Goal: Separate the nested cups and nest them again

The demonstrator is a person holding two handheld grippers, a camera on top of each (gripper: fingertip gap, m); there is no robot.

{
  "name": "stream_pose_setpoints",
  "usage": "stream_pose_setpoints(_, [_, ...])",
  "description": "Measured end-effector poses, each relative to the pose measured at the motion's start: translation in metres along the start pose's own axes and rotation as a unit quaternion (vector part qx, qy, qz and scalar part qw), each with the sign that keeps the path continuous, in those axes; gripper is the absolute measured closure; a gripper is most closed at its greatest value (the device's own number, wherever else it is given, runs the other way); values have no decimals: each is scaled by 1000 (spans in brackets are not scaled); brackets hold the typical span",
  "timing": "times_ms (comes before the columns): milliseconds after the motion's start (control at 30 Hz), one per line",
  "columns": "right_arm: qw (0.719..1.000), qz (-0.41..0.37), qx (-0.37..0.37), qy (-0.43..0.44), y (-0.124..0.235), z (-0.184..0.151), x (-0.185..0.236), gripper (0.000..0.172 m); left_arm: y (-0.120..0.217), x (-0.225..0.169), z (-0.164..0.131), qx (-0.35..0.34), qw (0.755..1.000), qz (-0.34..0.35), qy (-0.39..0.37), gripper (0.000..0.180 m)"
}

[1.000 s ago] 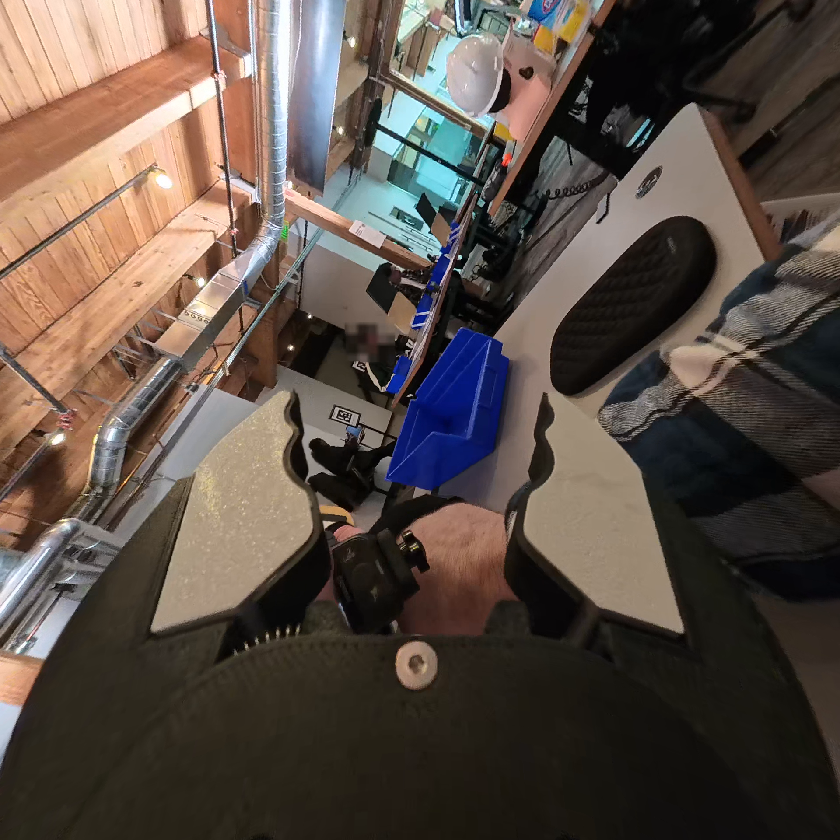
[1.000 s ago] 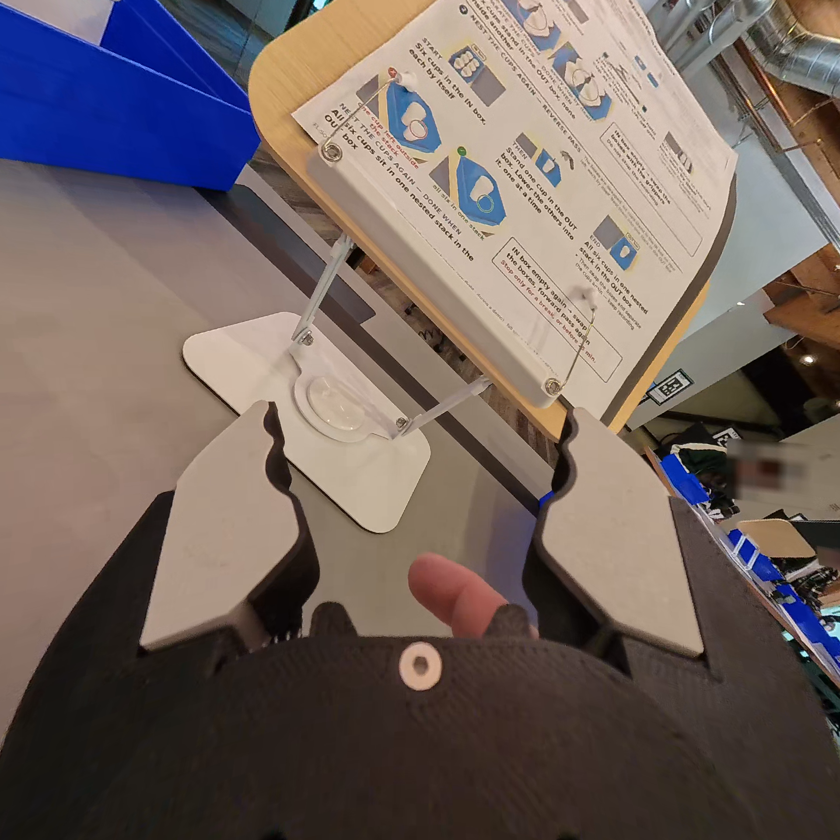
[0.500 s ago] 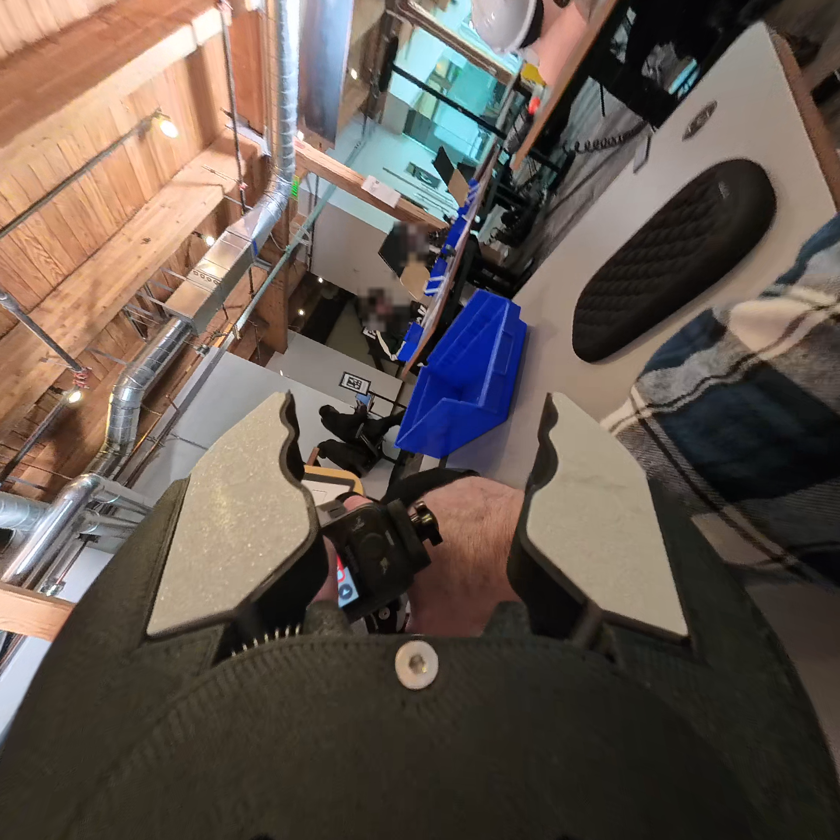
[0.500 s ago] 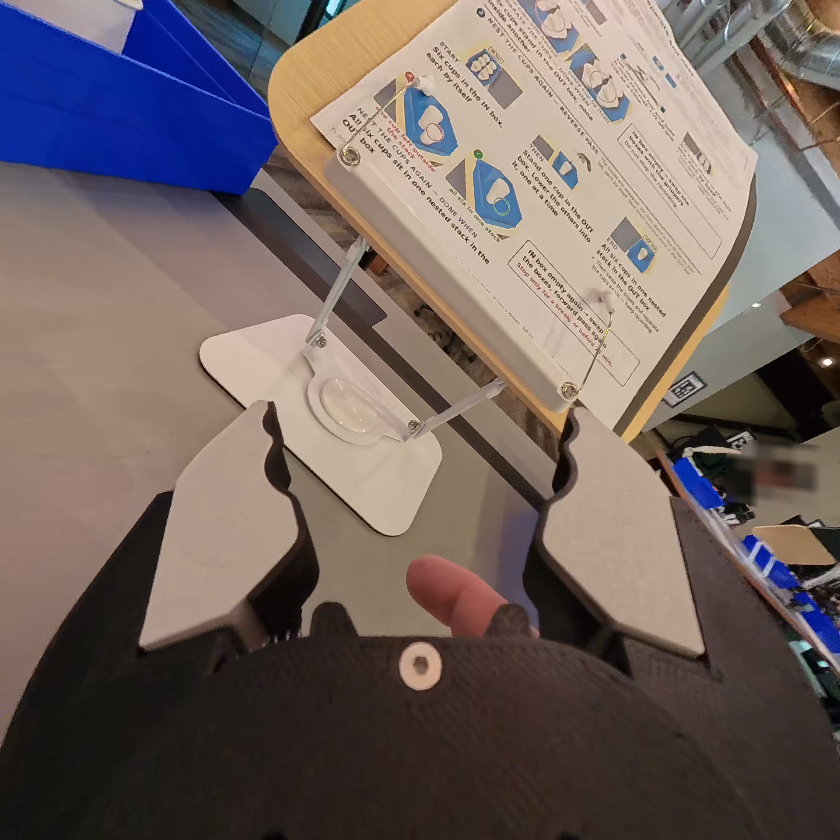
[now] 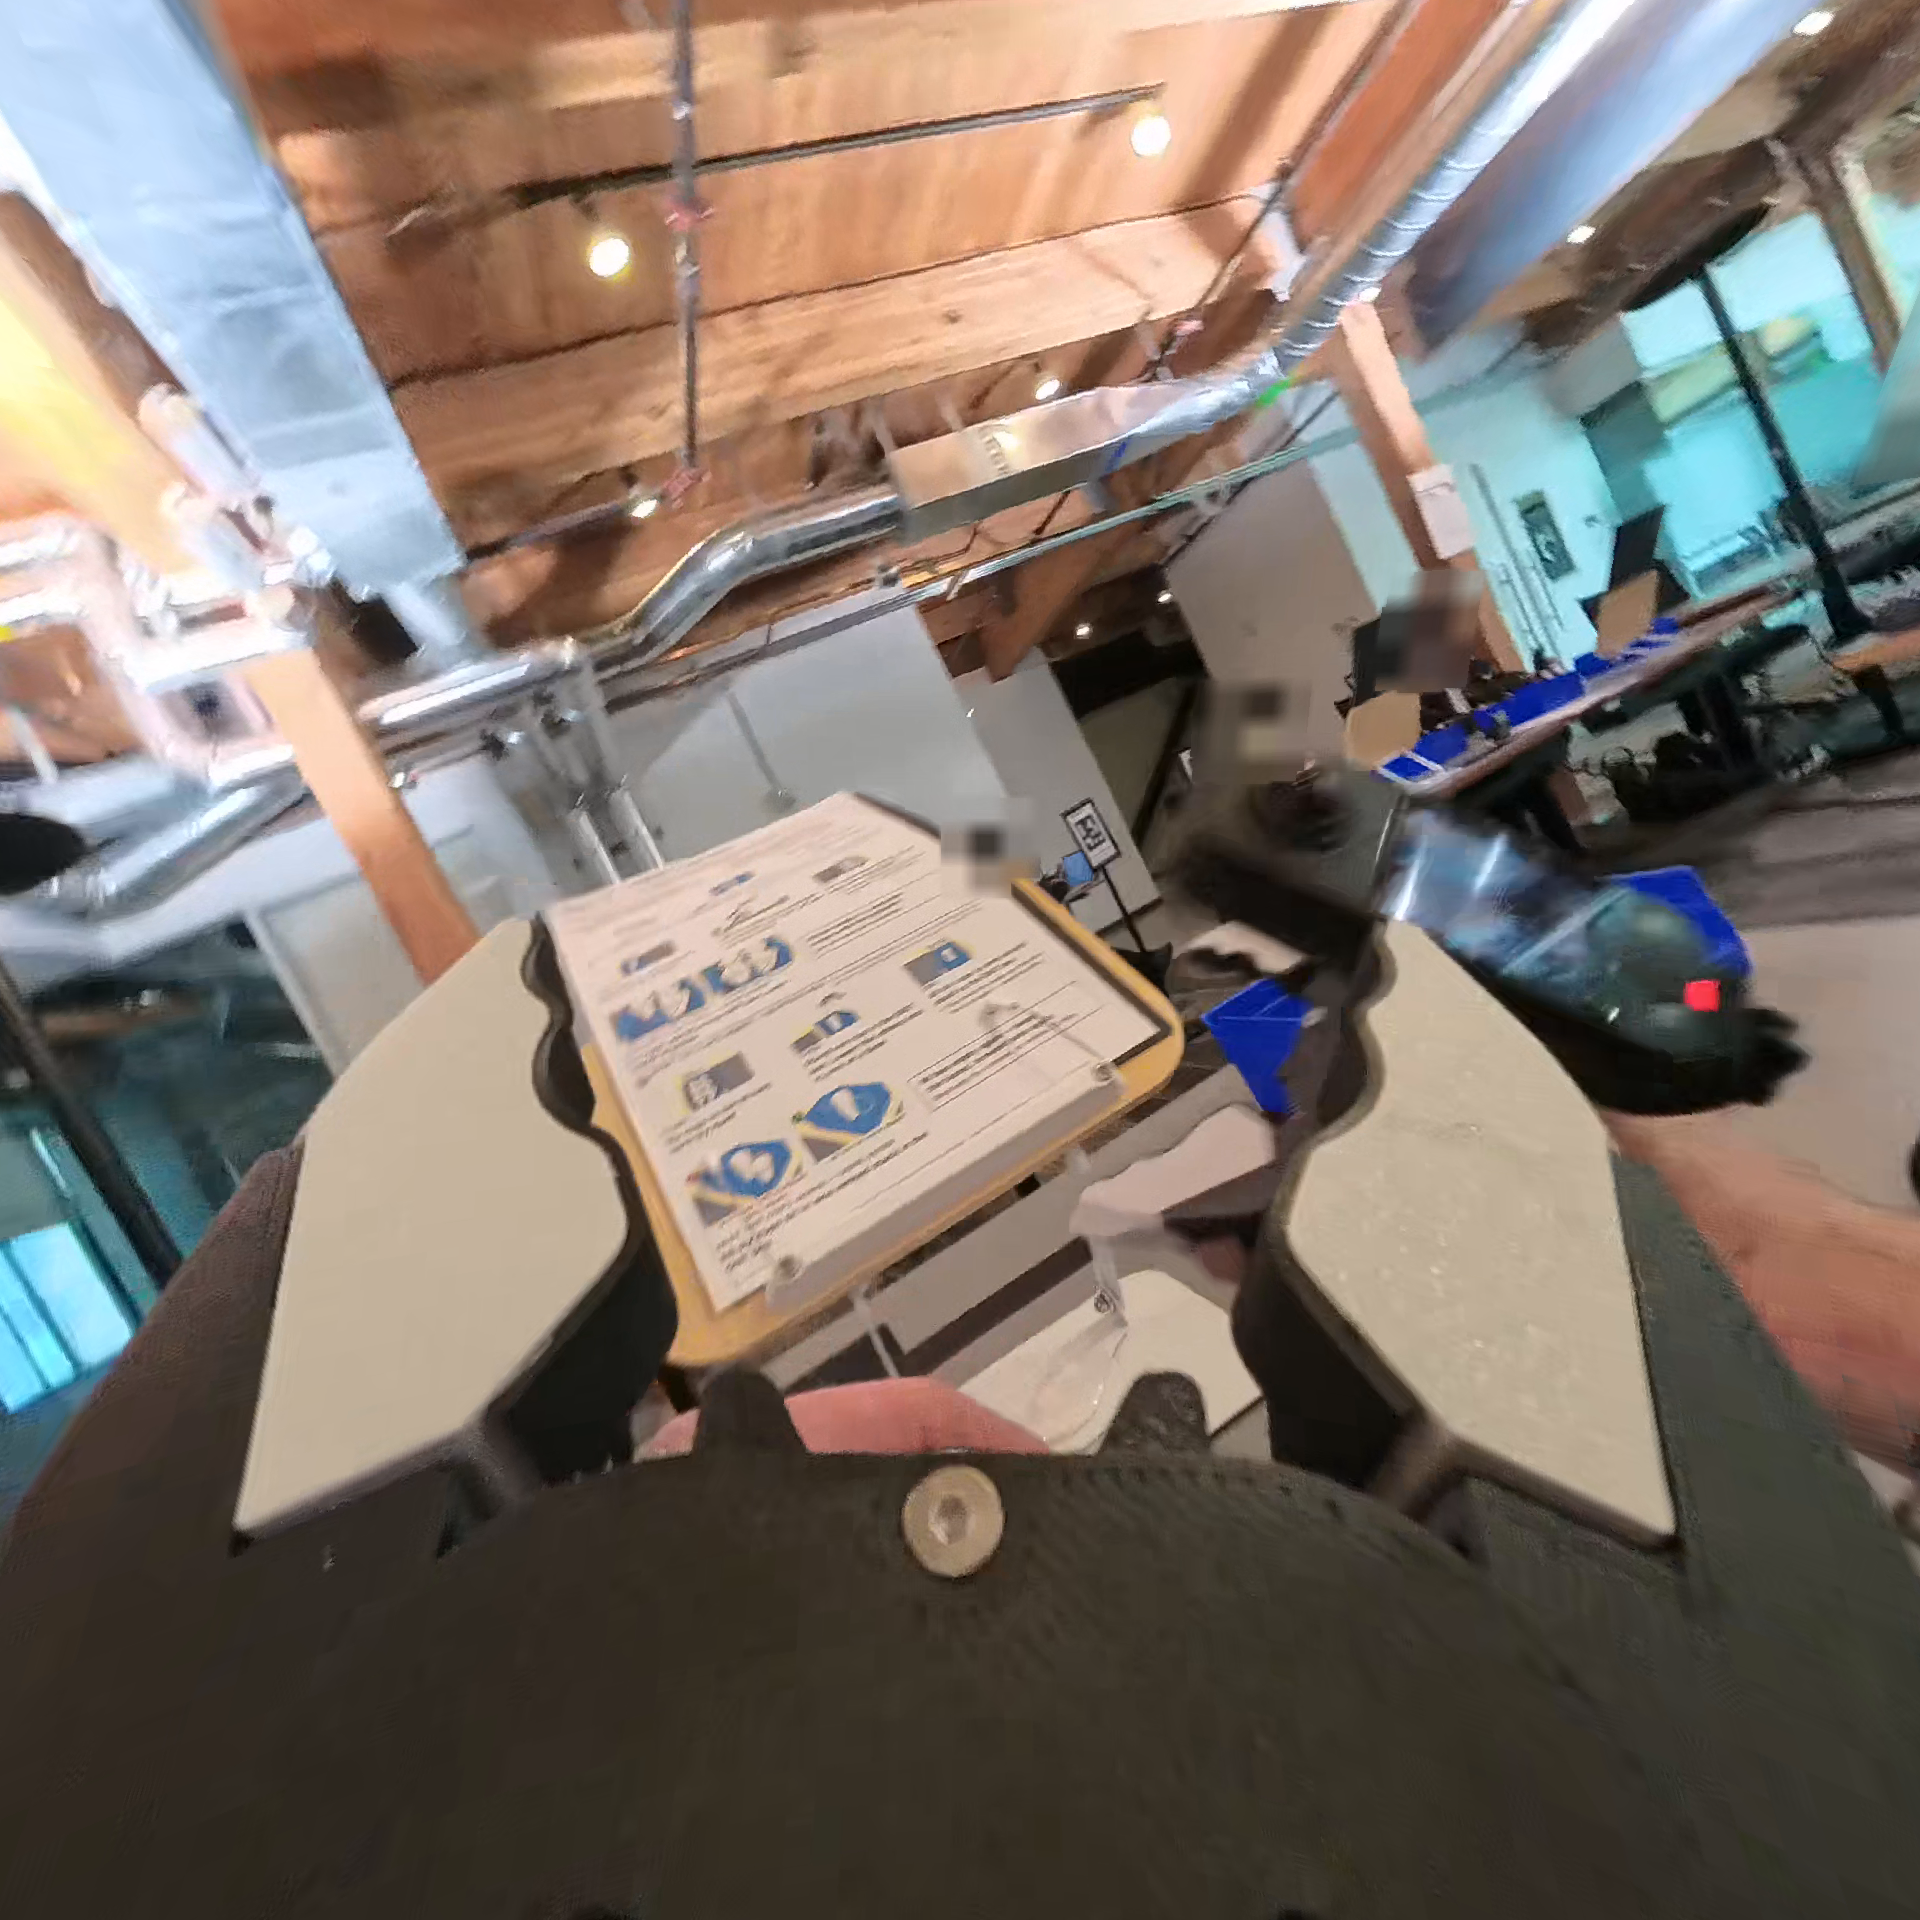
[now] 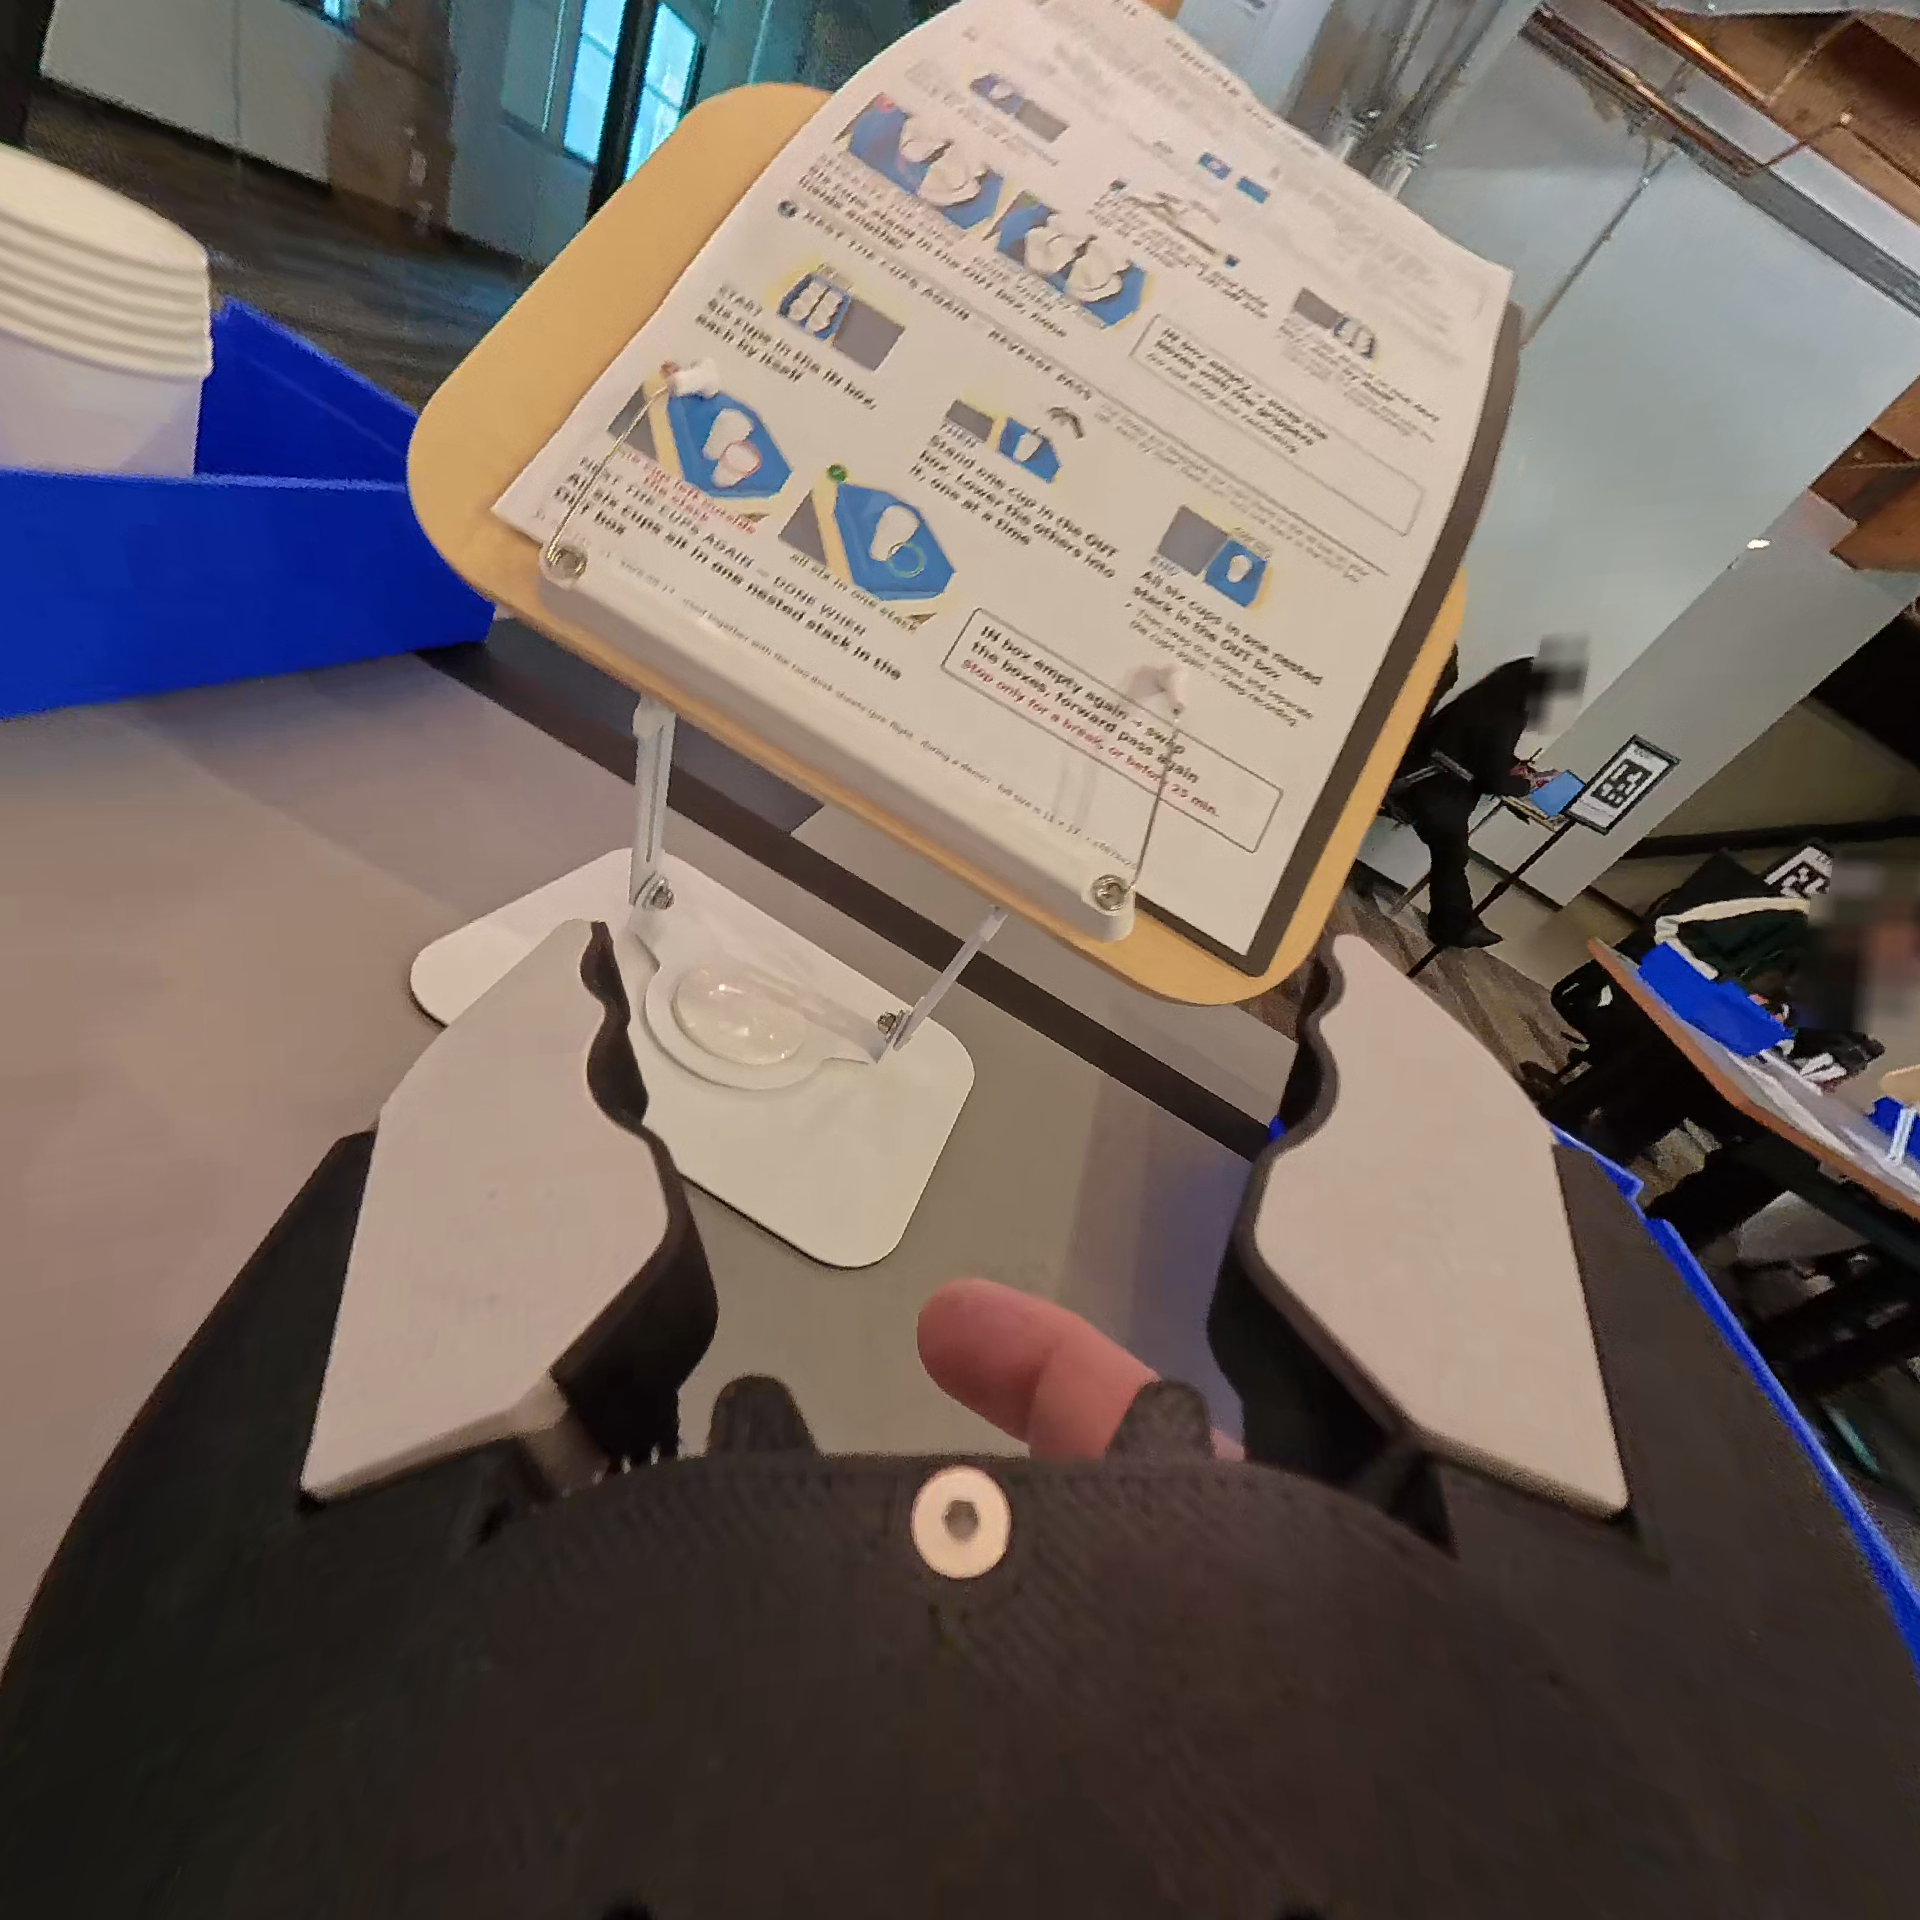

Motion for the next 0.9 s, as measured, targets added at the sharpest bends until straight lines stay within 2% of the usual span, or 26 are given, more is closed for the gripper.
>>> stream_pose_setpoints(167, [999,-23,-20,-38,11,11,-24,46,-21,52,-41,66,992,26,109,37])
stream_pose_setpoints(300, [997,-36,-34,-58,17,16,-37,46,-32,77,-61,93,982,49,156,37])
stream_pose_setpoints(500, [996,-47,-40,-69,17,14,-48,46,-52,89,-82,130,974,59,177,37])
stream_pose_setpoints(900, [995,-54,-28,-83,6,1,-62,47,-92,97,-117,161,969,59,175,38])
Point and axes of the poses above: each gripper's, where its closed fingertips meet, y back along the fingers, z out of its top, x = y × z across the jaws, the point moved 1 cm from there along y, back along the fingers, and after that the axes turned 12 degrees about x, right-handed, at the moved point
